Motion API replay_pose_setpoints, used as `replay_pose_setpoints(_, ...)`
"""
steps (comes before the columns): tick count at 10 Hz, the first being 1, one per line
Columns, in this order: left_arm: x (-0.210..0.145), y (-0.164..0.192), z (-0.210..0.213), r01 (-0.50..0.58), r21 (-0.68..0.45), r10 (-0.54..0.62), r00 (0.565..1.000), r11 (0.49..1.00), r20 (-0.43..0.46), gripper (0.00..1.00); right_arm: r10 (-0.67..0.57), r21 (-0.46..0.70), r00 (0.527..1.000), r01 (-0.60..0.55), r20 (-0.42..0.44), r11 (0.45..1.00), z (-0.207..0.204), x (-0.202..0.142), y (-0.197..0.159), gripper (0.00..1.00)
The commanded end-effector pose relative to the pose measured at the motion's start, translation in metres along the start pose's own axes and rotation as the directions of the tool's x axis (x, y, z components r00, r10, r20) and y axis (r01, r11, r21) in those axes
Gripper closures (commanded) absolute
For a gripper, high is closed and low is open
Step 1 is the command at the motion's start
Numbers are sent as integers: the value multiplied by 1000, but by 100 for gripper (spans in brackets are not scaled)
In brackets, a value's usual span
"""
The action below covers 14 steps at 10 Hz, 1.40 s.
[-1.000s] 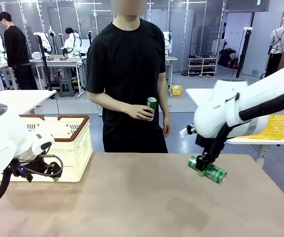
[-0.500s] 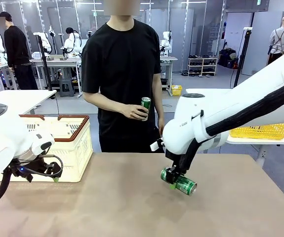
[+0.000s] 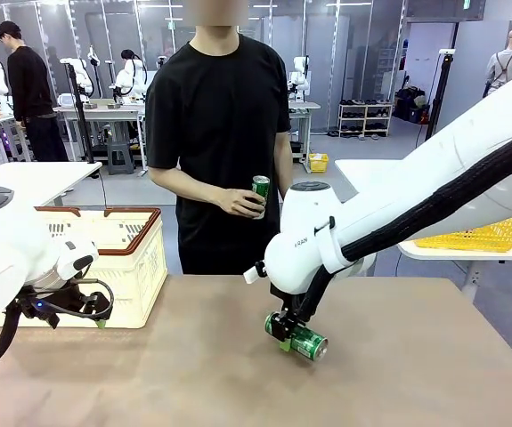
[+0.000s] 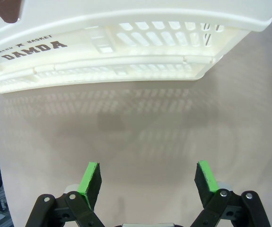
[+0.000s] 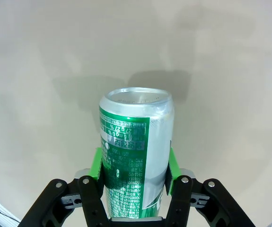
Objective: Place the drinks into the Shopping basket.
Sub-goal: Pick up one drink and place it into the Shopping basket.
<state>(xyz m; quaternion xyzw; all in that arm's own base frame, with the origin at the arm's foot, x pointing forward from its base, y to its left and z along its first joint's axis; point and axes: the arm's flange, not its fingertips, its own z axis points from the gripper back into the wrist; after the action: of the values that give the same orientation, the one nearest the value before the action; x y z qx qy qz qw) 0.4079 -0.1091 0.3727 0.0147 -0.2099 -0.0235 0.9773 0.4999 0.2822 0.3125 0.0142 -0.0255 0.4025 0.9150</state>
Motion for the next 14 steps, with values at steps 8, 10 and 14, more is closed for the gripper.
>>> replay_pose_setpoints(8,-1,0,-1,14,6,-14,1000,1000,-4,0,-18,-29,1000,18,4,999,-16,19,16,86)
replay_pose_setpoints(10,-1,0,-1,14,6,-14,1000,1000,-4,0,1,-47,1000,-1,12,999,-8,17,18,22)
replay_pose_setpoints(14,-1,0,-1,14,6,-14,1000,1000,-4,0,20,-91,999,-17,32,996,23,7,17,19)
